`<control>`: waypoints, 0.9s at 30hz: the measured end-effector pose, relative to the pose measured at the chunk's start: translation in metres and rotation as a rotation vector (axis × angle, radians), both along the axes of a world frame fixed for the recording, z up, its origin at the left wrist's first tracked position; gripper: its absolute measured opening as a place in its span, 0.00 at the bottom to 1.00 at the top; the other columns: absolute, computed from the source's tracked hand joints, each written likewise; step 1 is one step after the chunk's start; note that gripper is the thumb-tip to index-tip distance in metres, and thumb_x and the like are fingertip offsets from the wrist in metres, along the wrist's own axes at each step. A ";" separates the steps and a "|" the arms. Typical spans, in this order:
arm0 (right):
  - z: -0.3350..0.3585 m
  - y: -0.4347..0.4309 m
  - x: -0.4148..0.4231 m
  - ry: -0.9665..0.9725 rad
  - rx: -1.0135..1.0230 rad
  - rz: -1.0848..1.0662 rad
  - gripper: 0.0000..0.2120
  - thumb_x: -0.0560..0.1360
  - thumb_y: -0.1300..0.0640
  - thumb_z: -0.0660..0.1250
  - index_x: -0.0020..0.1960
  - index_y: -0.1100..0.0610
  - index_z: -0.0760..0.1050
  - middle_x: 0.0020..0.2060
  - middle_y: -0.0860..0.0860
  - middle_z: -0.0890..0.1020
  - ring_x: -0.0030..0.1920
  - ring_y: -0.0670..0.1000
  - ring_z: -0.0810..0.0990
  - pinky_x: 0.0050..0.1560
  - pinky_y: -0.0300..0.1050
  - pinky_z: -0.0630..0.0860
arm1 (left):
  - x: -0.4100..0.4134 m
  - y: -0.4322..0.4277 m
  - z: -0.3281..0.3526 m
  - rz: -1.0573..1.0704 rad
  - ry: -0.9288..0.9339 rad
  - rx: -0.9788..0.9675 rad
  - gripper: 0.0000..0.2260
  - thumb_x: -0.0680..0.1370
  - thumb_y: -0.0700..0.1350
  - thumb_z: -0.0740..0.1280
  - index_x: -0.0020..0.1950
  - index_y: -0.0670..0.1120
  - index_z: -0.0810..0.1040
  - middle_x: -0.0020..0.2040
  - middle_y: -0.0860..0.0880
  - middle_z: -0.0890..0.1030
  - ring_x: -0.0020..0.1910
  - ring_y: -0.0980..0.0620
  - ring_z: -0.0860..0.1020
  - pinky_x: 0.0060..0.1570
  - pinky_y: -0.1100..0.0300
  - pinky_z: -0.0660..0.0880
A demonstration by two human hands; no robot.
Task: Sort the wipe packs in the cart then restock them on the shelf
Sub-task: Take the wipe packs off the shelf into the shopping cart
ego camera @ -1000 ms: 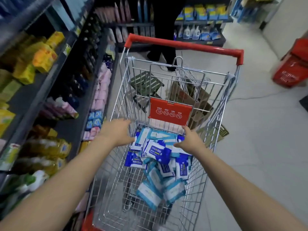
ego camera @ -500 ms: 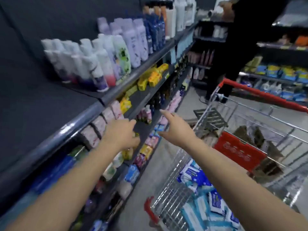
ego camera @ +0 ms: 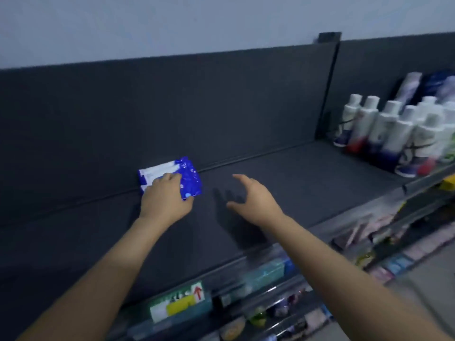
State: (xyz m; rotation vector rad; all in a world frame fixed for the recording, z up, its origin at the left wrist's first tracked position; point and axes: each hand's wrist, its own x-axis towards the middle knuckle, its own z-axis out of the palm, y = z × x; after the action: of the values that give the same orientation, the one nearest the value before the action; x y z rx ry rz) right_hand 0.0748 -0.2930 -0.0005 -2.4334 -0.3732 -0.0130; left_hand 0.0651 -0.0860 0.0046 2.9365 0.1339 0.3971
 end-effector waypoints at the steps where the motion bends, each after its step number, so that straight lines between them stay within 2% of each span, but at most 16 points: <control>1: -0.003 0.017 0.007 0.017 0.008 0.019 0.34 0.73 0.51 0.70 0.75 0.52 0.59 0.69 0.53 0.70 0.67 0.54 0.69 0.65 0.45 0.67 | 0.002 0.019 -0.004 0.054 0.008 -0.073 0.20 0.72 0.54 0.69 0.58 0.44 0.74 0.58 0.44 0.76 0.56 0.41 0.74 0.52 0.51 0.72; 4: -0.011 0.055 0.030 0.072 0.037 0.037 0.36 0.73 0.48 0.71 0.75 0.55 0.58 0.70 0.53 0.68 0.68 0.52 0.68 0.65 0.42 0.65 | 0.018 0.059 -0.018 0.187 0.062 -0.267 0.27 0.70 0.55 0.72 0.63 0.42 0.70 0.60 0.42 0.74 0.58 0.40 0.72 0.58 0.50 0.71; 7: -0.019 0.081 0.062 0.156 0.093 -0.002 0.38 0.70 0.44 0.72 0.72 0.59 0.61 0.68 0.53 0.70 0.67 0.53 0.70 0.64 0.43 0.66 | 0.034 0.076 -0.028 0.237 0.065 -0.545 0.30 0.67 0.52 0.75 0.63 0.45 0.68 0.60 0.46 0.75 0.60 0.43 0.72 0.60 0.49 0.70; 10: -0.025 0.100 0.094 0.199 0.131 0.031 0.27 0.69 0.45 0.73 0.62 0.55 0.69 0.58 0.49 0.77 0.60 0.52 0.75 0.65 0.50 0.68 | 0.044 0.079 -0.033 0.257 0.053 -0.911 0.29 0.67 0.42 0.76 0.63 0.48 0.66 0.56 0.52 0.76 0.55 0.50 0.76 0.49 0.58 0.73; 12: -0.029 0.114 0.110 0.239 0.163 0.072 0.24 0.71 0.48 0.71 0.64 0.53 0.68 0.58 0.47 0.77 0.61 0.50 0.75 0.67 0.52 0.65 | 0.050 0.078 -0.034 0.230 0.017 -1.063 0.32 0.68 0.35 0.75 0.65 0.49 0.64 0.50 0.56 0.76 0.49 0.54 0.78 0.42 0.62 0.73; 14: -0.033 0.127 0.121 0.260 0.223 0.081 0.23 0.71 0.53 0.70 0.64 0.51 0.68 0.56 0.46 0.78 0.61 0.50 0.75 0.68 0.52 0.64 | 0.053 0.079 -0.034 0.189 -0.009 -1.166 0.34 0.68 0.30 0.74 0.66 0.50 0.63 0.49 0.57 0.75 0.46 0.57 0.78 0.41 0.63 0.74; 16: -0.037 0.133 0.124 0.282 0.370 0.075 0.19 0.70 0.58 0.70 0.58 0.49 0.69 0.50 0.43 0.78 0.57 0.51 0.78 0.66 0.53 0.68 | 0.052 0.083 -0.034 0.118 -0.006 -1.190 0.34 0.67 0.29 0.74 0.65 0.52 0.64 0.52 0.55 0.77 0.49 0.56 0.79 0.47 0.58 0.77; 18: -0.035 0.131 0.119 0.312 0.503 0.087 0.16 0.72 0.62 0.70 0.56 0.51 0.69 0.49 0.46 0.79 0.53 0.50 0.79 0.59 0.48 0.75 | 0.048 0.087 -0.034 0.027 0.001 -1.178 0.35 0.67 0.30 0.74 0.65 0.55 0.64 0.58 0.52 0.78 0.53 0.53 0.80 0.54 0.53 0.77; 21: -0.023 0.119 0.097 0.261 0.630 0.063 0.13 0.74 0.64 0.68 0.57 0.56 0.71 0.47 0.47 0.80 0.45 0.44 0.80 0.48 0.38 0.78 | 0.039 0.083 -0.026 -0.105 -0.005 -1.213 0.41 0.69 0.30 0.73 0.72 0.59 0.58 0.62 0.57 0.75 0.53 0.59 0.80 0.51 0.60 0.79; 23: -0.013 0.107 0.075 0.199 0.734 -0.010 0.12 0.75 0.63 0.68 0.56 0.57 0.71 0.45 0.46 0.80 0.42 0.42 0.79 0.44 0.36 0.78 | 0.031 0.074 -0.016 -0.230 -0.033 -1.185 0.46 0.70 0.31 0.74 0.74 0.64 0.52 0.59 0.59 0.73 0.51 0.61 0.80 0.47 0.64 0.79; 25: -0.002 0.090 0.046 0.156 0.842 -0.110 0.11 0.75 0.62 0.68 0.56 0.59 0.71 0.45 0.47 0.80 0.42 0.43 0.80 0.42 0.34 0.78 | 0.020 0.060 -0.006 -0.355 -0.076 -1.148 0.45 0.68 0.34 0.75 0.72 0.66 0.55 0.56 0.54 0.75 0.51 0.58 0.81 0.47 0.63 0.78; 27: 0.008 0.067 0.013 0.106 0.904 -0.220 0.12 0.75 0.60 0.69 0.56 0.59 0.71 0.47 0.49 0.81 0.44 0.45 0.81 0.42 0.35 0.78 | 0.007 0.036 0.006 -0.464 -0.097 -1.149 0.38 0.67 0.34 0.76 0.68 0.62 0.65 0.55 0.54 0.76 0.52 0.56 0.80 0.50 0.59 0.78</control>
State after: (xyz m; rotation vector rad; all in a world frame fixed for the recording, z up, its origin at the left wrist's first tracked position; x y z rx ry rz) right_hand 0.0880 -0.2265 0.0079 -1.5567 -0.0216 -0.1207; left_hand 0.0725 -0.0500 0.0109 1.7349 -0.2516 0.2518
